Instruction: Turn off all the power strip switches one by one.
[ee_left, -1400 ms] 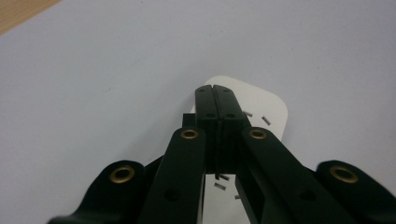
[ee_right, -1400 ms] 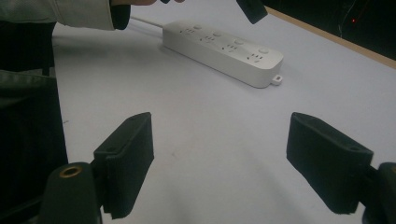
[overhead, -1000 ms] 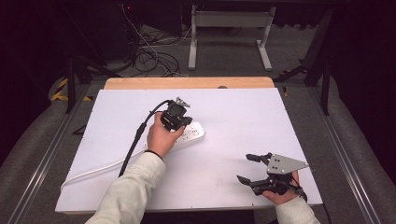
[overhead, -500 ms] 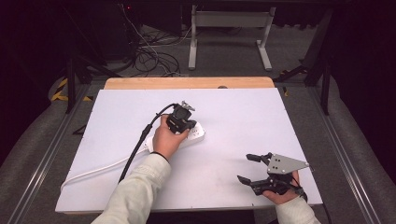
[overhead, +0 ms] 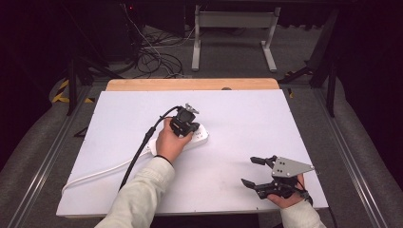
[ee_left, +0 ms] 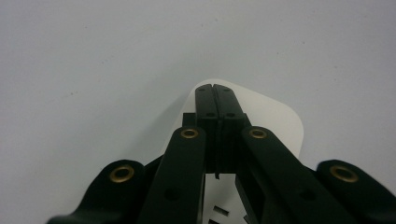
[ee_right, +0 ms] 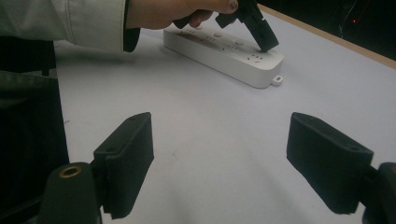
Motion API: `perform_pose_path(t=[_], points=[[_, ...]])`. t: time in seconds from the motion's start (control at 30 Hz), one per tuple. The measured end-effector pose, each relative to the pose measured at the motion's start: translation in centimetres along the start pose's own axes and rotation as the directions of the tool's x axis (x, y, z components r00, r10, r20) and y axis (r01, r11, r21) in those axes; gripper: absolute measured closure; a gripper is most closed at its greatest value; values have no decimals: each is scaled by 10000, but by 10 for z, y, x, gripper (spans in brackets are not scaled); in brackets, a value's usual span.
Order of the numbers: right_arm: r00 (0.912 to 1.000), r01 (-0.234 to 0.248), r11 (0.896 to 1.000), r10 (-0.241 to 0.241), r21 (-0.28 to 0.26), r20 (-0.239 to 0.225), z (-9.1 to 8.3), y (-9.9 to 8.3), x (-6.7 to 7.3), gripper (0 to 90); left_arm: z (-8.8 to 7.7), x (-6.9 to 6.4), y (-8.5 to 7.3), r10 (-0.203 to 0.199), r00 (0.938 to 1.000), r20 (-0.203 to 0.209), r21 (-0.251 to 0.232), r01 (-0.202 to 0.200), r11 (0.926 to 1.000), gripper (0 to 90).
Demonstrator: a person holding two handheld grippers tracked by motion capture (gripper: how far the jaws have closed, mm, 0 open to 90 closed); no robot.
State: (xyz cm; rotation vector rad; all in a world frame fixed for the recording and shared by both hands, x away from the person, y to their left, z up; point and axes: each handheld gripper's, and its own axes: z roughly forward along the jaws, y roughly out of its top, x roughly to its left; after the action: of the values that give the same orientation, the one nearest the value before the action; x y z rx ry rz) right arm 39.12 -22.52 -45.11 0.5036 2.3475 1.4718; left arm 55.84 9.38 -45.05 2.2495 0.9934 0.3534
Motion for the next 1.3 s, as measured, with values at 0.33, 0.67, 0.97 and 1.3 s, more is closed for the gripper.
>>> perform_pose_path(t=[0.33,0.67,0.97,1.3], points=[[10000,12,10000,-12,1,4,0,0,0,237,1,-1,0,-38,9999,-137,44,39,10000,900],[10000,46,10000,-46,39,-16,0,0,1,237,1,-4,0,46,9997,-236,27,-46,10000,900],[10000,45,10000,-45,33,-15,1,0,1,236,1,-4,0,106,9995,-302,45,-104,9999,900],[10000,38,10000,-38,35,-21,1,0,2,236,2,-7,1,110,9987,-507,165,-102,9998,900]])
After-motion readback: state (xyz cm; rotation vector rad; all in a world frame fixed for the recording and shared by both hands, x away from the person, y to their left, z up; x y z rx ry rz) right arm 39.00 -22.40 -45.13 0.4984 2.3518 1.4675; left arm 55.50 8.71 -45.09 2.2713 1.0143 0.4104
